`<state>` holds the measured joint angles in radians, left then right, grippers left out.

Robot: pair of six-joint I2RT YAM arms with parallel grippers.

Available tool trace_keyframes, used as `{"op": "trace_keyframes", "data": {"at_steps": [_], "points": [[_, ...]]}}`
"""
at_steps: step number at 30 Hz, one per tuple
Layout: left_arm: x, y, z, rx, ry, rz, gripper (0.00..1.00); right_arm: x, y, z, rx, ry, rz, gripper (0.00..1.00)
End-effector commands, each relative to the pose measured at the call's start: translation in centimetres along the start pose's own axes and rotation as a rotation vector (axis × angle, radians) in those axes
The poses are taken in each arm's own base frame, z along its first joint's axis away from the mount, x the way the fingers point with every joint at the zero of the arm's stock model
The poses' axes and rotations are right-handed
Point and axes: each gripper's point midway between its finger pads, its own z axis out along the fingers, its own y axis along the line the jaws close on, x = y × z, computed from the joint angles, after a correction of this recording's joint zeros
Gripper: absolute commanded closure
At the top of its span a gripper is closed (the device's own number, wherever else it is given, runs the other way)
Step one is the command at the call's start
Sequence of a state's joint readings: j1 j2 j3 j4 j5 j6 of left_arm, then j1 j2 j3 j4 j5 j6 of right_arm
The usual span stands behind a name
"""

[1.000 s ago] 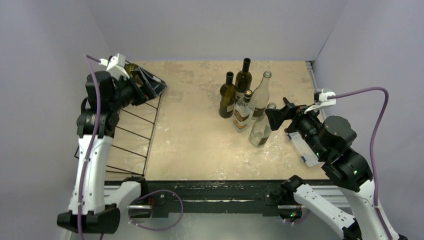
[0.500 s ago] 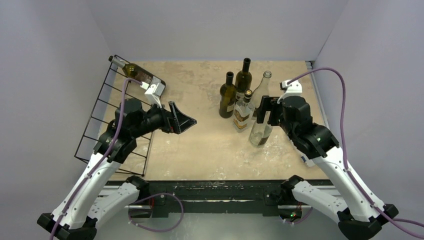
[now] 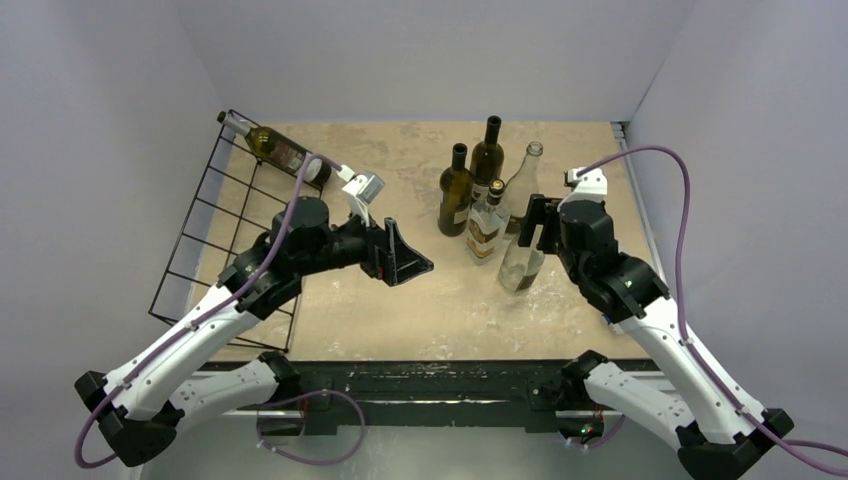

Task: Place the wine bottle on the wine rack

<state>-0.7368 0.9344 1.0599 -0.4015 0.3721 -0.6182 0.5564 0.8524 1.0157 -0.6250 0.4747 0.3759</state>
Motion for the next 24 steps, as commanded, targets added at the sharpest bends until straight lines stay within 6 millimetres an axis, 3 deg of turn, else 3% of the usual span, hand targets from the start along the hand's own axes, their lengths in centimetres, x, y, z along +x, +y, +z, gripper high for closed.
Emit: {"op": "trace_keyframes", "data": {"at_steps": [1, 7, 15, 24], "points": [[-1.9, -1.8, 0.7, 0.038, -0.102, 0.074, 0.08, -2.0, 0.5, 0.2, -0.008, -0.088, 0.056, 0.18], [-2.0, -1.7, 1.6, 0.014, -0.156, 0.045, 0.08, -1.9, 0.7, 0.8, -0.005, -0.089, 0.051, 0.19], [-3.2, -1.1, 1.1, -0.064, -0.158, 0.099, 0.06, -1.8, 0.7, 1.7, 0.009, -0.104, 0.026, 0.22], [-3.4, -0.4, 0.7, -0.109, -0.163, 0.121, 0.05, -1.4, 1.5, 2.6, -0.008, -0.078, 0.001, 0.40]]}}
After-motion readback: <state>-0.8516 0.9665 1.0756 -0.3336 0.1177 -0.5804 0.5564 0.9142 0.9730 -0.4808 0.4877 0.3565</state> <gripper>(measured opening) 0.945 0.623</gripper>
